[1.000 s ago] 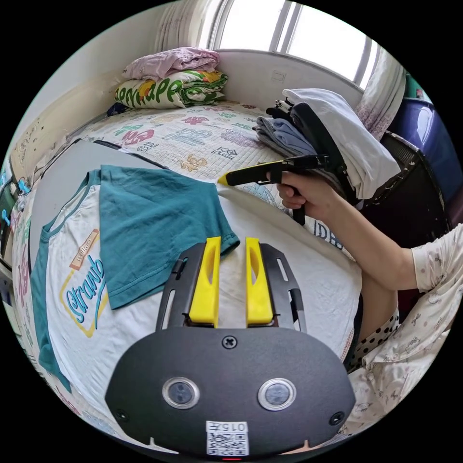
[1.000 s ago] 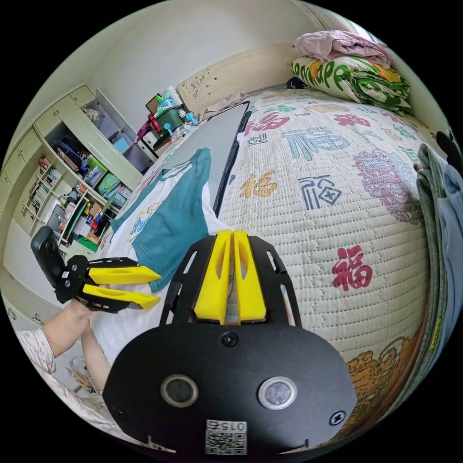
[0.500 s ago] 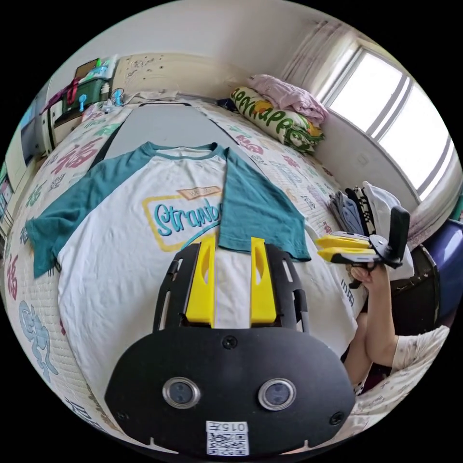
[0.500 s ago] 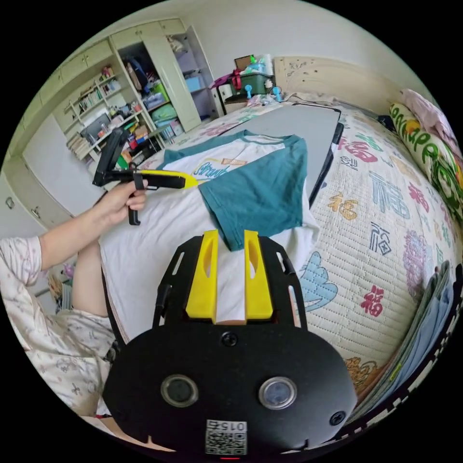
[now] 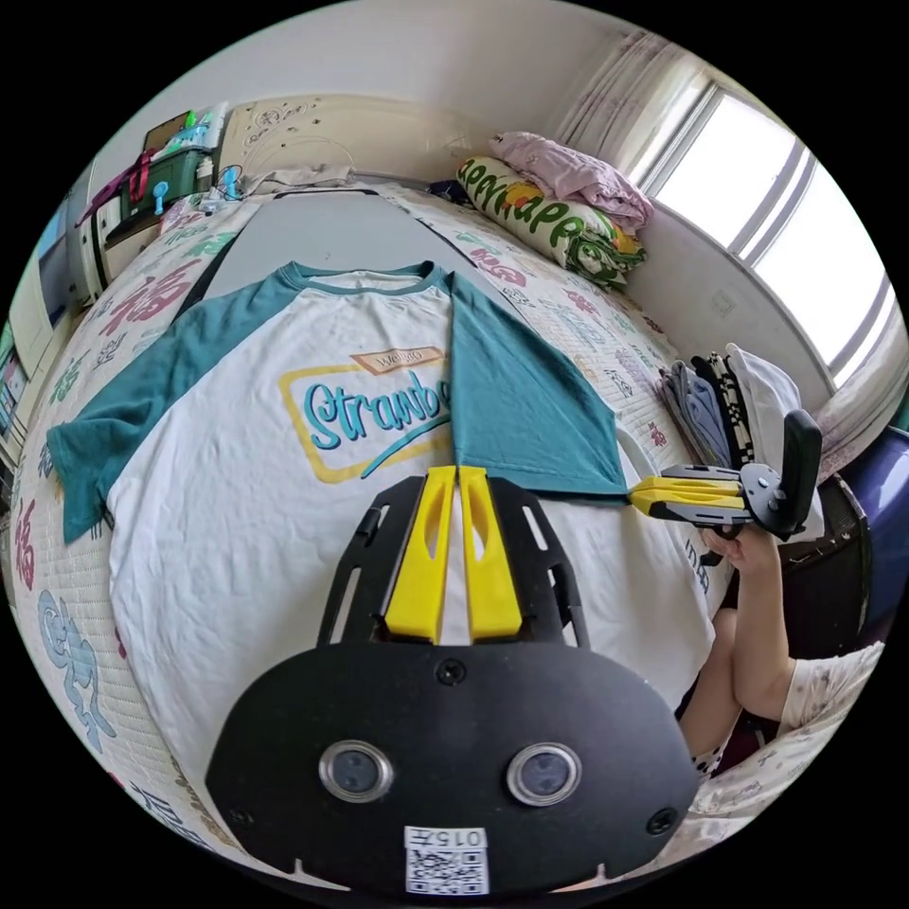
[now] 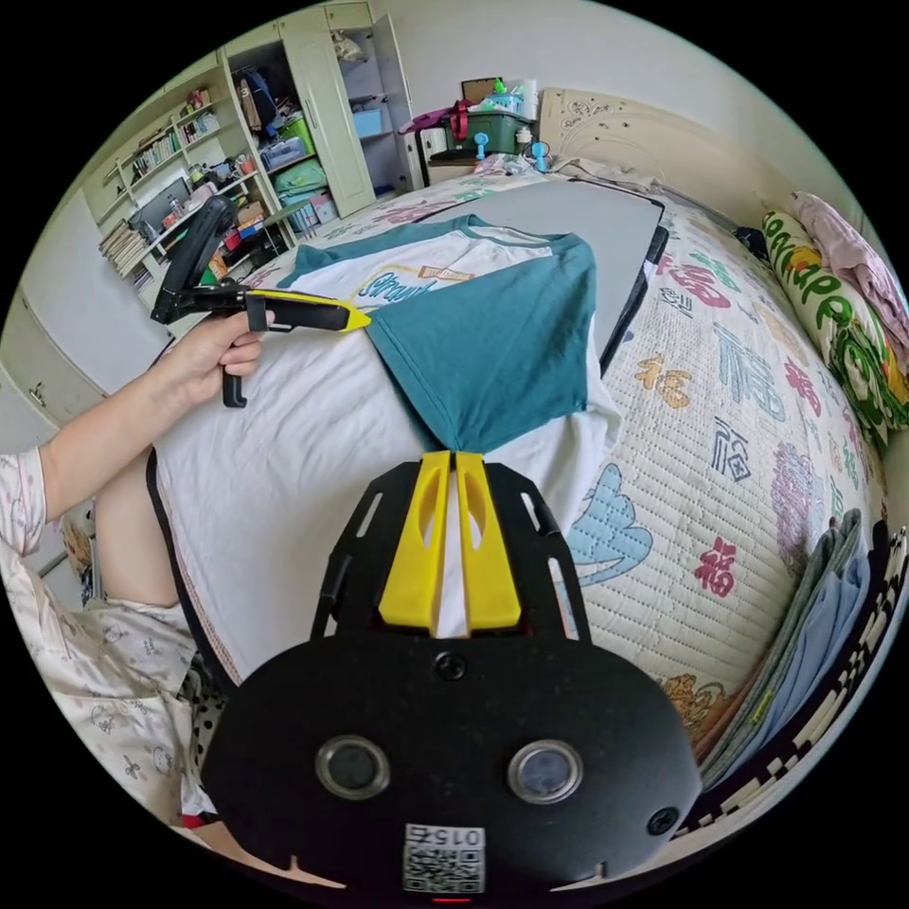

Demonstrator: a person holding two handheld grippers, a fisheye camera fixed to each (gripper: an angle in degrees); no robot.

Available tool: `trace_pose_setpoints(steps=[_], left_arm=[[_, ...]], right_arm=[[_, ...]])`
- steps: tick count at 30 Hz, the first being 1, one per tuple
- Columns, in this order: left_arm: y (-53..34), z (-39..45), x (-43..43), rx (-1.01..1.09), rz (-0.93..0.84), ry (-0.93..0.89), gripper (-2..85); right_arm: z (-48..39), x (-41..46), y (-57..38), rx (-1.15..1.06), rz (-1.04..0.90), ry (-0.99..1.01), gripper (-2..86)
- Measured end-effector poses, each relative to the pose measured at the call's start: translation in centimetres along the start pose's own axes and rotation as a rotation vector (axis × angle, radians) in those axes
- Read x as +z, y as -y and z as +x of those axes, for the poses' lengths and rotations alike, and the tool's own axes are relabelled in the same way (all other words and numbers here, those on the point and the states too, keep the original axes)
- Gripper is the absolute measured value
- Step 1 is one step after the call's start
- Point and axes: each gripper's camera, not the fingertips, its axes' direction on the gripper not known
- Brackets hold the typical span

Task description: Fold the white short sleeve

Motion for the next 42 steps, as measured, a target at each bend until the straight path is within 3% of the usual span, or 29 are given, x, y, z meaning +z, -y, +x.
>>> trace_pose_setpoints(steps=[7,14,18,27,30,33,35,37,39,42], left_arm=[[-3.4,-5.6,-5.7,-0.083,0.056,-0.121,3.4],[-15.9,-22.8,-18.4,-0.545,0.361,0.008,10.7],[-19.1,-29.9,-20.1,-0.708,0.441,0.036,12.5],[-17.0,-36.1,-17.1,-0.882,0.549,-0.005,12.3],[-13.9,-35.8,-16.4,-0.833,0.5,-0.011,1.1],[-12.0,-33.7,-18.2,-0.741,0.597,-0.037,-0.3],[-6.6,-26.5,-21.0,-0.407,0.632,0.085,-0.6],[-1.9,-19.7,-20.4,-0.061,0.524,0.07,-0.6],[1.6,-11.4,-15.6,0.29,0.227,-0.029,-0.6],[0.4,-4.5,-8.2,0.493,-0.025,0.091,-0.5]], right_arm=[[1.9,2.2,-2.4,-0.012,-0.009,-0.037,3.9],[4.5,3.6,-3.2,-0.004,-0.028,-0.049,4.8],[7.1,4.3,-3.0,0.052,-0.04,-0.03,5.0],[11.3,4.5,-1.6,0.167,-0.147,-0.051,5.8],[12.7,2.7,-1.4,0.201,-0.14,-0.065,5.7],[13.8,0.6,-0.8,0.223,-0.106,-0.065,5.3],[14.2,-0.8,0.1,0.233,-0.062,-0.031,5.2],[14.6,-2.3,1.6,0.242,0.025,0.067,5.2],[14.9,-2.7,3.0,0.253,0.09,0.158,5.3],[15.5,-1.6,5.9,0.27,0.132,0.261,5.8]])
